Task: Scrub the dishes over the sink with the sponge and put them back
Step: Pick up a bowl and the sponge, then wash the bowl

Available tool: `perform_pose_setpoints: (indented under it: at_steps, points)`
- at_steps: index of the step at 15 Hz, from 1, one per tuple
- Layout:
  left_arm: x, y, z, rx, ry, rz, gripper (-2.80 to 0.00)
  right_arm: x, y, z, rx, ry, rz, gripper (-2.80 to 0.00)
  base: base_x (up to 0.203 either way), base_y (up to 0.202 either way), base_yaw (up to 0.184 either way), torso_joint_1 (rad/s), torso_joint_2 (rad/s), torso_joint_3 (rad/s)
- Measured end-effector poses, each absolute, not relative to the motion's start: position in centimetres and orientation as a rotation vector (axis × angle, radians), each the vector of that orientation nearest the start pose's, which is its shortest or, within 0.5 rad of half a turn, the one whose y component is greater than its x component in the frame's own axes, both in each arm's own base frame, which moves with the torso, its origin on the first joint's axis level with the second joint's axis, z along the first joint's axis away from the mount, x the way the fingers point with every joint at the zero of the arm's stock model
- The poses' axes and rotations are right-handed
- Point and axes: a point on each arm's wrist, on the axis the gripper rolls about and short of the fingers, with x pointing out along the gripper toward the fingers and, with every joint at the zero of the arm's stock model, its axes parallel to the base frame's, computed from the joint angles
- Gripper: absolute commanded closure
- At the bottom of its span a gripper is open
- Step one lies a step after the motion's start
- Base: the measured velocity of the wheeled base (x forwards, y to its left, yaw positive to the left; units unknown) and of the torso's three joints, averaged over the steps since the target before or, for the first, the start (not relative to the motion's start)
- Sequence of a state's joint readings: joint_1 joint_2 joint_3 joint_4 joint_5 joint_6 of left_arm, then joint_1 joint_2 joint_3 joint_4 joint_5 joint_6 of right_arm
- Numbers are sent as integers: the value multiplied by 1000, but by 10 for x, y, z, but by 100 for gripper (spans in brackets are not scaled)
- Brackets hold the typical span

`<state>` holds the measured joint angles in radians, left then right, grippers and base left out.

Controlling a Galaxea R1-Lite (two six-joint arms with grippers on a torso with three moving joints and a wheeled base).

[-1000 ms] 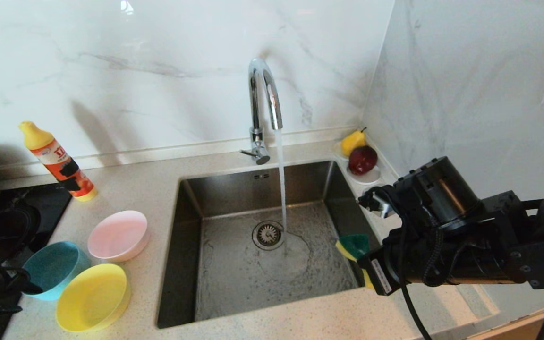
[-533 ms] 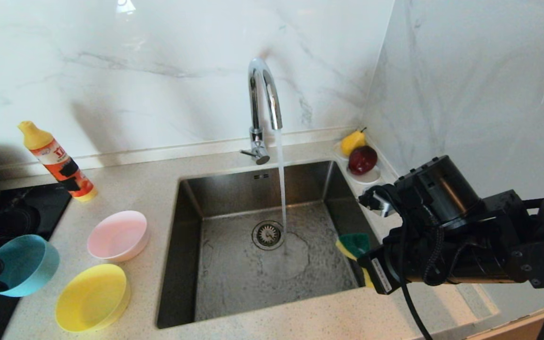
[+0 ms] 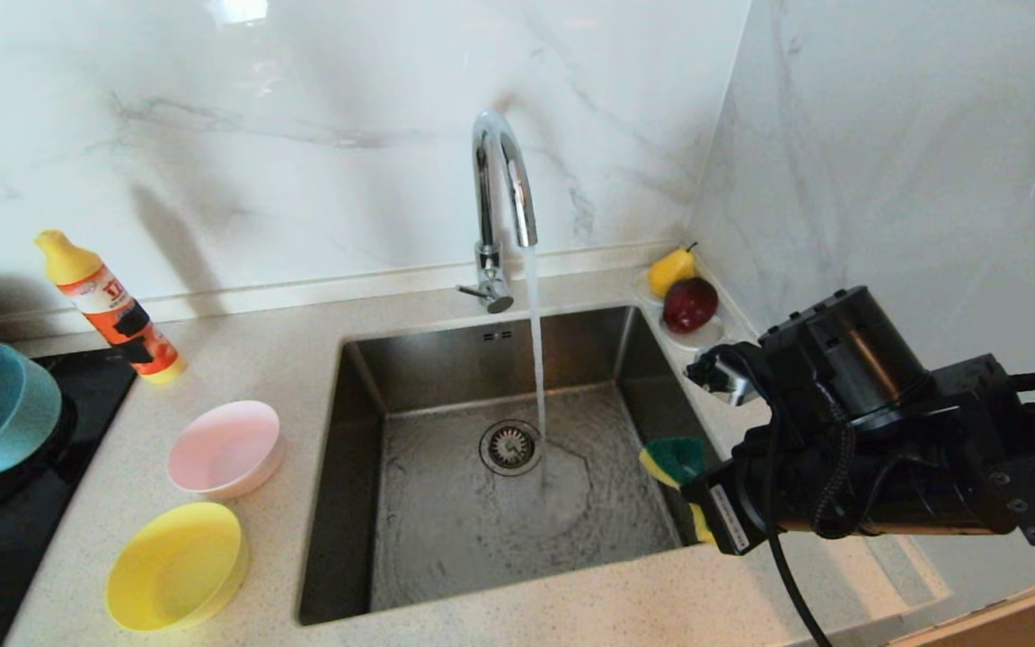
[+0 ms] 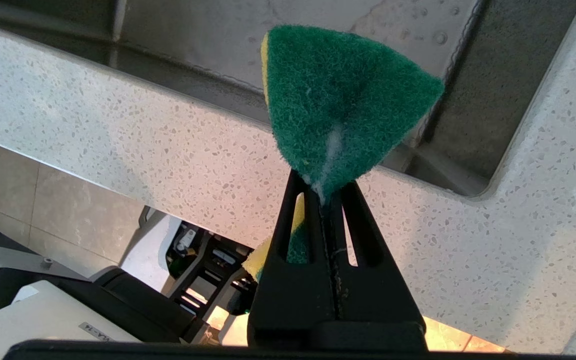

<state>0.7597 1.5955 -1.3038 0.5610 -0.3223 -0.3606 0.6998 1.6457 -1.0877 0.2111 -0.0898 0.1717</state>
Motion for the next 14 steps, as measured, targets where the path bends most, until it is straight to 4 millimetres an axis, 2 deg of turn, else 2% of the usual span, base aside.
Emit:
perform_pose_setpoints:
  at_steps: [2, 3, 6, 9, 14]
  points:
    - [199, 148, 274, -726, 659, 468, 0, 218, 181, 201, -136, 759, 514, 0, 0, 0, 0, 0, 0, 0]
    - [204, 133, 282, -692, 674, 430, 0, 218, 181, 202, -133, 756, 515, 0, 0, 0, 0, 0, 0, 0]
    - [226, 81, 294, -579, 718, 338, 0, 216, 179, 206, -126, 745, 519, 0, 0, 0, 0, 0, 0, 0]
    - [249, 24, 290, -511, 778, 229, 0, 215, 179, 207, -124, 741, 519, 0, 0, 0, 0, 0, 0, 0]
    - [289, -52, 261, -445, 897, 91, 0, 213, 177, 212, -124, 722, 522, 0, 0, 0, 0, 0, 0, 0]
